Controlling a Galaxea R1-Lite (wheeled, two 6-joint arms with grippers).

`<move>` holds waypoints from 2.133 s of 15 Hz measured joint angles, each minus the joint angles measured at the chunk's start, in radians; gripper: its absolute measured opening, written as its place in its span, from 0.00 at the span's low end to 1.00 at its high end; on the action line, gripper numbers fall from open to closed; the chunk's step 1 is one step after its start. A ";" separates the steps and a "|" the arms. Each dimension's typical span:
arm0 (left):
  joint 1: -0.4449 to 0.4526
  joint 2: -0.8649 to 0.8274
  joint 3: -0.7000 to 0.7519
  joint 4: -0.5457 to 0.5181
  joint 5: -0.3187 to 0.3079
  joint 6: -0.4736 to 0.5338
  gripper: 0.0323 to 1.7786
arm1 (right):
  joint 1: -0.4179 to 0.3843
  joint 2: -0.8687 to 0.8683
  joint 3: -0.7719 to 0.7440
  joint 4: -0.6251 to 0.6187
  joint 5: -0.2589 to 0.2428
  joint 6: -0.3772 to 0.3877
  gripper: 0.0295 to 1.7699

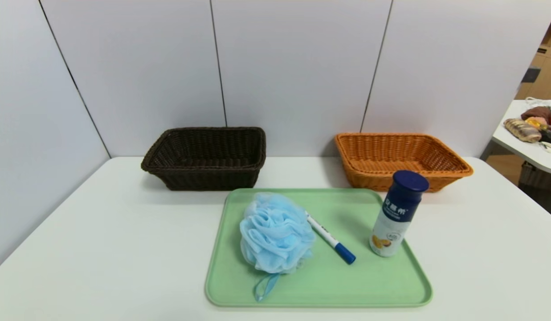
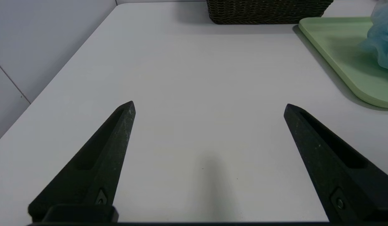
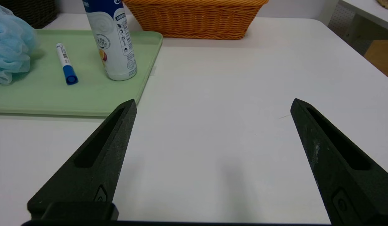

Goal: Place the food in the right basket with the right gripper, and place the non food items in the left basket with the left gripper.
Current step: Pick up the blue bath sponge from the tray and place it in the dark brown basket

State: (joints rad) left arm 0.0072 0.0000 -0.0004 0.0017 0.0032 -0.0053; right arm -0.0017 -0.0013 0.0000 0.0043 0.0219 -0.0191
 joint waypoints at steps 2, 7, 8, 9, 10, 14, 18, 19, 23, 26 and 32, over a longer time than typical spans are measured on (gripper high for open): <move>0.000 0.000 0.000 0.000 0.000 -0.002 0.95 | 0.000 0.000 0.000 0.001 -0.001 0.000 0.96; 0.000 0.000 0.000 0.000 0.002 -0.004 0.95 | 0.000 0.000 0.000 -0.001 0.002 -0.006 0.96; 0.000 0.000 0.000 0.000 0.002 -0.002 0.95 | 0.000 0.000 0.000 0.000 0.002 -0.006 0.96; 0.000 0.000 0.000 0.000 0.002 0.003 0.95 | 0.000 0.000 0.000 -0.001 0.002 -0.008 0.96; 0.000 0.000 0.000 -0.001 0.002 0.004 0.95 | 0.000 0.000 0.000 -0.001 0.002 -0.012 0.96; 0.000 0.000 0.000 -0.003 0.002 0.005 0.95 | 0.000 0.000 0.000 -0.001 0.001 -0.010 0.96; 0.000 0.000 -0.007 0.001 -0.002 0.011 0.95 | 0.000 0.000 -0.001 0.004 0.002 -0.016 0.96; 0.000 0.000 -0.023 0.007 -0.004 0.010 0.95 | 0.000 0.000 -0.010 0.010 0.000 -0.013 0.96; -0.001 0.003 -0.167 0.162 0.015 0.006 0.95 | 0.000 0.000 -0.143 0.146 0.010 0.023 0.96; -0.003 0.054 -0.326 0.327 0.018 0.005 0.95 | 0.000 0.014 -0.260 0.287 0.022 0.028 0.96; -0.007 0.352 -0.522 0.387 0.017 0.009 0.95 | 0.009 0.194 -0.379 0.335 0.046 0.028 0.96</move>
State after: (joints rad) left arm 0.0004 0.3517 -0.5228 0.3885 0.0206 0.0036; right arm 0.0072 0.1928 -0.3789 0.3389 0.0681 0.0091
